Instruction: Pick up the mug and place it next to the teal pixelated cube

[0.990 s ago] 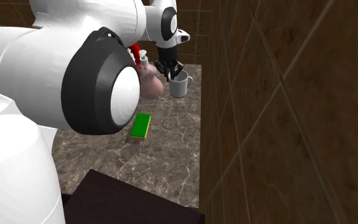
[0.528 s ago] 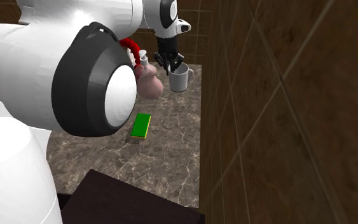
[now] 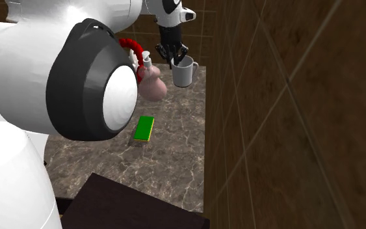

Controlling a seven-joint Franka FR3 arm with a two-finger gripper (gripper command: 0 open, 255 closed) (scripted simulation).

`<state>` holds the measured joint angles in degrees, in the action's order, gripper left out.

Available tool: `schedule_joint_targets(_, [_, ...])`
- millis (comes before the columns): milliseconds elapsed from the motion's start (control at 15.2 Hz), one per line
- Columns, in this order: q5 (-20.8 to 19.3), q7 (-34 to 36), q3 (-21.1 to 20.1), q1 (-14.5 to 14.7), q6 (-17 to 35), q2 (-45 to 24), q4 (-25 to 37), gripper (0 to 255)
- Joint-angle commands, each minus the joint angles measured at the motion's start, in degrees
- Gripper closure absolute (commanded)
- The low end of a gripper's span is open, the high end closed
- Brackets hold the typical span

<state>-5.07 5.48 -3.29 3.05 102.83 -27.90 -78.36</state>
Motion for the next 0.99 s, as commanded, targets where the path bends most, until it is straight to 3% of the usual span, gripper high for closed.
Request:
schedule_joint_targets(0, [0.0, -0.1, 0.0, 0.0, -1.6, 0.2, 1.4, 255])
schedule_joint_targets(924, [0.1, -0.8, 0.0, 0.4, -12.9, -0.8, 13.8, 255])
